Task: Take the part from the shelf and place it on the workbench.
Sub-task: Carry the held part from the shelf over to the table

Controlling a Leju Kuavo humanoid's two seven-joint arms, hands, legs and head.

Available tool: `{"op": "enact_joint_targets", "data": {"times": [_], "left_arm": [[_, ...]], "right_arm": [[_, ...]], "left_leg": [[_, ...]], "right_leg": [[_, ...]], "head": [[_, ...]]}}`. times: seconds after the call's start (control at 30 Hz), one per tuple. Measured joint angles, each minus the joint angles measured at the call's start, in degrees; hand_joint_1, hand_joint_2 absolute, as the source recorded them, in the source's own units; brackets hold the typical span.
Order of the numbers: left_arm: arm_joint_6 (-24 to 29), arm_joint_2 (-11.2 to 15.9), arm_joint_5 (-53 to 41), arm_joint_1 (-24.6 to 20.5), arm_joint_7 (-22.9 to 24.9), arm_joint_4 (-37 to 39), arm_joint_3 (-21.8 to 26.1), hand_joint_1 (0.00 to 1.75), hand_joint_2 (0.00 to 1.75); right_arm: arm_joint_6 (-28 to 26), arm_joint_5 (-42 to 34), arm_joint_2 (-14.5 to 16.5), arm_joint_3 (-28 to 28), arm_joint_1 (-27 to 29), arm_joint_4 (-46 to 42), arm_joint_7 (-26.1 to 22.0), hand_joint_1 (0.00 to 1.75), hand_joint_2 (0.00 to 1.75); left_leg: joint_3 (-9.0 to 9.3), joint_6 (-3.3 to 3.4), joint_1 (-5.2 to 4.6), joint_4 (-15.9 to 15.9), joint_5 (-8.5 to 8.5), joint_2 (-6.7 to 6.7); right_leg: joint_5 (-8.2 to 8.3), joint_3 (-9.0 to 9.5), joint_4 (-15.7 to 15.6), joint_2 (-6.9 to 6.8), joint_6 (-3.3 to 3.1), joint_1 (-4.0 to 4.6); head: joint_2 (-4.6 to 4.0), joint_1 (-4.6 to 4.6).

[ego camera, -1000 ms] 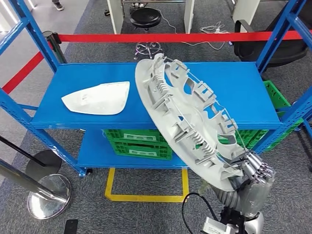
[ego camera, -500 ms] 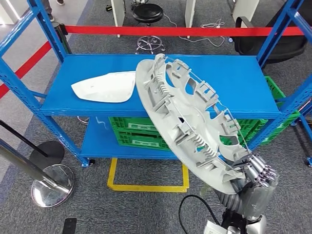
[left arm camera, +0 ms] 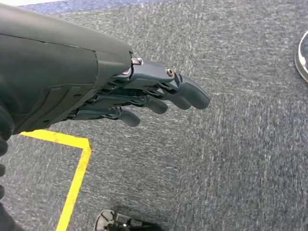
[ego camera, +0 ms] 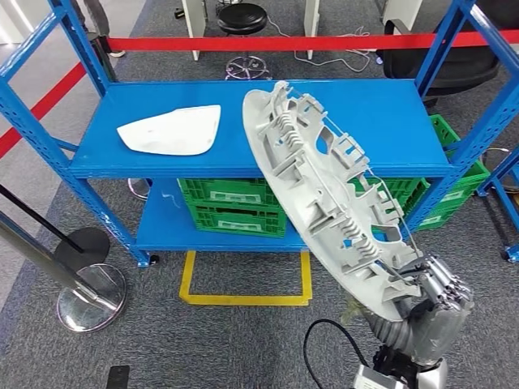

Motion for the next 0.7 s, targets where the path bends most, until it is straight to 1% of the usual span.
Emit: {"op": "enact_joint_targets", "data": {"times": [0.03, 0.1, 0.13, 0.17, 0.2, 0.23, 0.27, 0.3, 0.33, 0.37, 0.4, 0.43, 0.47, 0.5, 0.53, 0.57, 0.6, 0.63, 0.67, 0.7], "left_arm": [[0.00, -0.01, -0.01, -0.03, 0.00, 0.01, 0.01, 0.00, 1.75], [0.00, -0.03, -0.03, -0.03, 0.00, 0.02, 0.02, 0.00, 1.75], [0.00, -0.08, -0.03, -0.05, 0.00, 0.02, 0.02, 0.00, 1.75], [0.01, -0.10, -0.03, -0.09, 0.00, 0.02, 0.02, 0.00, 1.75], [0.02, -0.11, -0.03, -0.15, 0.00, 0.02, 0.02, 0.00, 1.75], [0.03, -0.10, -0.02, -0.22, 0.00, 0.02, 0.02, 0.00, 1.75], [0.04, -0.07, -0.02, -0.24, 0.00, 0.02, 0.02, 0.00, 1.75], [0.04, -0.05, -0.01, -0.24, 0.00, 0.02, 0.02, 0.00, 1.75], [0.04, -0.05, -0.01, -0.23, 0.00, 0.02, 0.02, 0.00, 1.75], [0.04, -0.06, -0.01, -0.23, 0.00, 0.02, 0.02, 0.00, 1.75], [0.04, -0.07, -0.01, -0.24, 0.00, 0.03, 0.02, 0.00, 1.75], [0.04, -0.09, -0.01, -0.26, 0.00, 0.03, 0.02, 0.00, 1.75], [0.04, -0.12, -0.01, -0.26, 0.00, 0.04, 0.02, 0.00, 1.75], [0.04, -0.15, -0.01, -0.25, 0.00, 0.04, 0.02, 0.00, 1.75], [0.04, -0.18, -0.01, -0.26, 0.00, 0.04, 0.03, 0.00, 1.75], [0.04, -0.19, -0.01, -0.25, 0.00, 0.04, 0.03, 0.00, 1.75], [0.04, -0.18, 0.00, -0.23, 0.00, 0.04, 0.04, 0.00, 1.75], [0.06, -0.13, 0.01, -0.20, 0.00, 0.04, 0.07, 0.00, 1.75], [0.08, -0.07, 0.01, -0.13, 0.00, 0.04, 0.09, 0.00, 1.75], [0.12, -0.05, 0.01, -0.03, 0.00, 0.04, 0.11, 0.00, 1.75]], "right_arm": [[0.00, -0.14, 0.00, -0.07, -0.02, -0.16, 0.00, 1.75, 1.75], [-0.01, -0.33, -0.01, -0.16, 0.01, -0.44, -0.01, 1.75, 1.75], [-0.01, -0.39, -0.01, -0.19, 0.05, -0.50, -0.01, 1.75, 1.75], [-0.02, -0.42, -0.01, -0.22, 0.09, -0.54, -0.01, 1.75, 1.75], [-0.02, -0.43, -0.02, -0.24, 0.12, -0.56, -0.01, 1.75, 1.75], [-0.02, -0.43, -0.03, -0.25, 0.15, -0.56, -0.01, 1.75, 1.75], [-0.02, -0.44, -0.06, -0.25, 0.18, -0.57, -0.01, 1.75, 1.75], [-0.02, -0.43, -0.09, -0.25, 0.22, -0.57, -0.01, 1.75, 1.75], [-0.02, -0.44, -0.12, -0.25, 0.27, -0.56, -0.01, 1.75, 1.75], [-0.02, -0.44, -0.14, -0.25, 0.28, -0.56, -0.01, 1.75, 1.75], [-0.02, -0.43, -0.15, -0.25, 0.28, -0.56, -0.01, 1.75, 1.75], [-0.02, -0.43, -0.15, -0.25, 0.26, -0.57, -0.01, 1.75, 1.75], [-0.02, -0.43, -0.15, -0.25, 0.23, -0.61, 0.02, 1.75, 1.75], [-0.02, -0.42, -0.14, -0.26, 0.21, -0.67, 0.06, 1.75, 1.75], [-0.02, -0.40, -0.14, -0.26, 0.19, -0.74, 0.12, 1.75, 1.75], [-0.02, -0.39, -0.14, -0.27, 0.20, -0.80, 0.17, 1.75, 1.75], [-0.02, -0.36, -0.15, -0.29, 0.25, -0.84, 0.24, 1.75, 1.75], [-0.02, -0.33, -0.15, -0.33, 0.29, -0.84, 0.32, 1.75, 1.75], [-0.02, -0.31, -0.15, -0.40, 0.34, -0.84, 0.37, 1.75, 1.75], [-0.03, -0.28, -0.15, -0.46, 0.39, -0.85, 0.42, 1.75, 1.75]], "left_leg": [[0.87, 0.23, -0.11, -1.86, -0.12, -0.12], [0.83, 0.67, -0.21, -2.99, -0.16, -0.18], [0.65, 0.95, -0.14, -3.38, -0.04, -0.15], [0.33, 1.38, -0.05, -3.76, 0.18, -0.13], [-0.09, 1.93, 0.03, -4.12, 0.51, -0.09], [-0.65, 2.40, -0.01, -4.28, 0.86, -0.06], [-1.33, 2.82, -0.12, -4.22, 1.38, -0.01], [-1.96, 3.04, -0.26, -4.19, 1.89, 0.06], [-2.58, 3.11, -0.39, -4.15, 2.40, 0.12], [-3.24, 3.11, -0.51, -4.07, 2.92, 0.17], [-3.91, 3.05, -0.61, -3.98, 3.42, 0.18], [-4.54, 2.96, -0.69, -3.88, 3.94, 0.18], [-5.09, 2.81, -0.85, -3.75, 4.43, 0.16], [-5.54, 2.59, -0.98, -3.65, 4.96, 0.15], [-5.91, 2.35, -1.06, -3.58, 5.55, 0.15], [-6.26, 2.07, -1.09, -3.57, 6.16, 0.17], [-6.57, 1.77, -1.05, -3.61, 6.83, 0.18], [-6.92, 1.46, -0.97, -3.57, 6.96, 0.12], [-7.31, 1.13, -0.89, -3.06, 5.97, 0.06], [-7.71, 0.80, -0.79, -1.70, 3.80, -0.01]], "right_leg": [[0.37, -0.41, 0.16, -0.02, 0.33, 0.06], [1.10, -1.14, 0.36, -0.01, 1.06, 0.05], [0.85, -1.51, 0.56, 0.02, 1.36, -0.01], [-0.34, -2.16, 1.44, 0.05, 1.63, -0.04], [-2.48, -3.08, 3.48, 0.09, 1.82, -0.07], [-5.18, -4.17, 6.60, 0.11, 1.98, -0.13], [-7.83, -5.30, 10.54, 0.11, 2.10, -0.15], [-9.47, -6.00, 14.20, 0.11, 2.18, -0.17], [-9.74, -6.11, 16.59, 0.11, 2.21, -0.17], [-8.70, -5.42, 17.25, 0.11, 2.16, -0.16], [-6.85, -3.80, 15.86, 0.11, 1.99, -0.14], [-5.07, -1.23, 12.66, 0.11, 1.69, -0.09], [-4.14, 1.97, 8.27, 0.09, 1.35, 0.04], [-4.13, 5.07, 3.66, 0.07, 1.07, 0.12], [-4.63, 7.30, 0.11, 0.07, 0.86, 0.24], [-5.16, 8.40, -1.95, 0.08, 0.72, 0.37], [-5.16, 8.29, -2.70, 0.10, 0.56, 0.40], [-4.71, 7.61, -2.66, 0.00, 0.24, 0.36], [-4.11, 6.82, -2.60, -0.09, -0.24, 0.26], [-3.42, 6.02, -2.59, -0.20, -0.74, 0.13]], "head": [[0.00, 0.01], [0.00, 0.02], [0.00, 0.03], [0.00, 0.17], [0.00, 0.29], [0.00, 0.45], [0.00, 0.56], [0.00, 0.57], [0.00, 0.57], [0.00, 0.57], [0.00, 0.57], [0.00, 0.58], [0.00, 0.58], [0.00, 0.53], [0.00, 0.51], [0.00, 0.48], [0.00, 0.45], [0.00, 0.52], [0.00, 0.49], [0.00, 0.44]]}}
